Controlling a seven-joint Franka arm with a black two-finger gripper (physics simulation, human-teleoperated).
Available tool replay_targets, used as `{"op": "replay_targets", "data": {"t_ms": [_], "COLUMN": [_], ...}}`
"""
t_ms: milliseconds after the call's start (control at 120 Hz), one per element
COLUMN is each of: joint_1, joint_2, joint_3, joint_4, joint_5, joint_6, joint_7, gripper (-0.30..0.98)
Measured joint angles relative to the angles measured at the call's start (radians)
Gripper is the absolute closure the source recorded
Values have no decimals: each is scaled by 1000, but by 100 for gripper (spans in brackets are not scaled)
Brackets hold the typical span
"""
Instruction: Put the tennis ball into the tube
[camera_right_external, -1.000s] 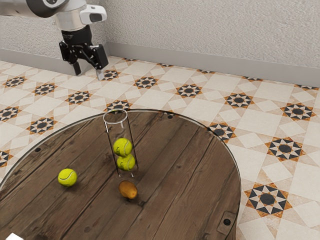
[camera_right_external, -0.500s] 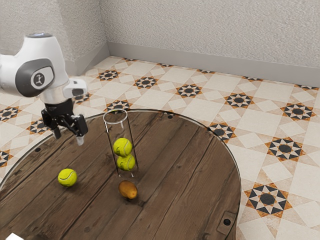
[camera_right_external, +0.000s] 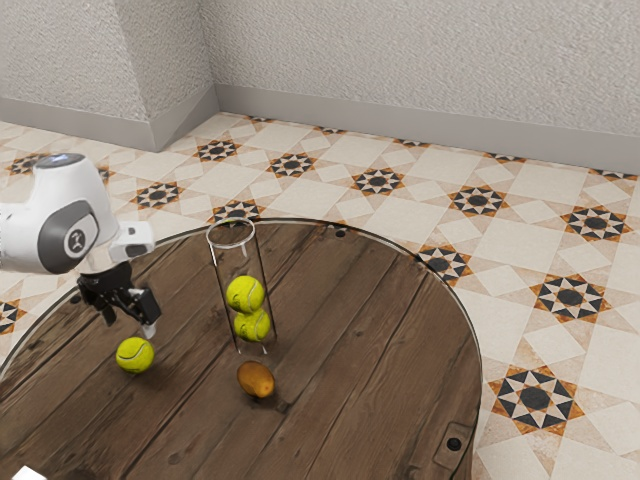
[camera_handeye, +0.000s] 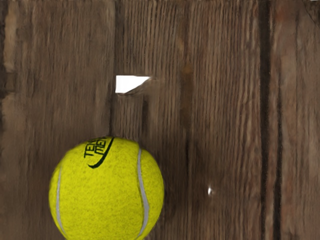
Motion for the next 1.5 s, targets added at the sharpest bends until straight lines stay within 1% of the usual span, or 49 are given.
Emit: {"op": "replay_targets", "data": {"t_ms": [408, 583, 942, 1200, 1375, 1500], "joint_1": [63, 33, 61, 58, 59, 59], "joint_2": [157, 207, 214, 214, 222, 159], "joint_3": [-3, -6, -6, -13, -13, -20], "joint_4": [4, 18, 4, 1, 1, -22], "joint_5": [-2, -2, 1, 3, 4, 6], "joint_6": [131, 171, 200, 207, 210, 206], "joint_7": [91, 114, 146, 159, 164, 163], "gripper": [0, 0, 0, 19, 24, 31]}}
